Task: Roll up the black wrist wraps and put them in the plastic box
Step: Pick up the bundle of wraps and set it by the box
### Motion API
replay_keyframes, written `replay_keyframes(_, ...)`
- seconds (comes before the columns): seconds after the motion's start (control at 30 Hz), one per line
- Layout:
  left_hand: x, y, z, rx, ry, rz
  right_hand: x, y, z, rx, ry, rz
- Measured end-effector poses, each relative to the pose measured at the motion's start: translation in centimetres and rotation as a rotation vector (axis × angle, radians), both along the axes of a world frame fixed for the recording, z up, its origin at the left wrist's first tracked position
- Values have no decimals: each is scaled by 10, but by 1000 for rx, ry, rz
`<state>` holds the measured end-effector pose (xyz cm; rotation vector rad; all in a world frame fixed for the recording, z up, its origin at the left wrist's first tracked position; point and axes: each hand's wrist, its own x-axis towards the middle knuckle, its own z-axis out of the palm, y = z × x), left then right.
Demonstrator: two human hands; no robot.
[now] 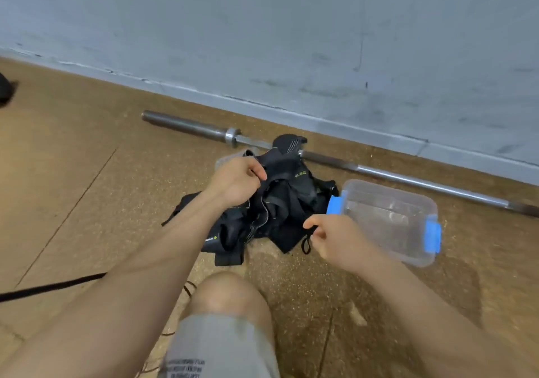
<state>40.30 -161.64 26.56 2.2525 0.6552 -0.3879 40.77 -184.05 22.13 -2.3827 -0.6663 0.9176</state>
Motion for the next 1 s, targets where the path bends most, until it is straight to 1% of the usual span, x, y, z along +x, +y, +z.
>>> replay_keyframes(0.1, 6, -12, 16, 20, -65, -46, 7, -6, -12, -9, 8, -42)
replay_keyframes(0.17, 4, -27, 31, 30, -130, -83, 4, -14, -6, 12, 2, -118)
replay_keyframes(0.27, -9, -59, 47, 58, -229, -130, -10, -29, 2, 108, -39, -198)
replay_keyframes(0.33, -27, -83, 51, 110, -262, -163, -25, -39, 7, 208, -29, -323)
replay_keyframes(0.37, -39, -98, 52, 138, -254, -178, -34, -44, 7, 281, 40, -417)
replay_keyframes(0.4, -53, -112, 50, 165, -238, -204, -44, -50, 9, 385, 163, -537)
replay_keyframes(0.47, -81, -136, 45, 230, -191, -294, -60, -59, 12, 626, 465, -798)
replay_keyframes(0.5, -92, -146, 42, 261, -165, -337, -65, -63, 14, 708, 540, -910)
replay_keyframes(0.53, -103, -154, 39, 277, -139, -362, -69, -66, 13, 751, 574, -999)
replay_keyframes(0.6, -126, -162, 30, 288, -83, -378, -80, -62, 10, 767, 622, -1108)
replay_keyframes(0.7, -151, -155, 6, 329, 6, -378, -97, -38, 5, 717, 655, -1077)
replay_keyframes(0.77, -158, -139, -14, 317, 53, -321, -106, -18, 1, 646, 630, -1015)
replay_keyframes(0.87, -162, -117, -43, 296, 70, -276, -110, 12, -14, 520, 543, -892)
replay_keyframes(0.93, -157, -102, -65, 292, 70, -277, -104, 31, -33, 419, 459, -768)
replay_keyframes(1.0, -147, -85, -88, 296, 107, -258, -92, 42, -53, 306, 351, -627)
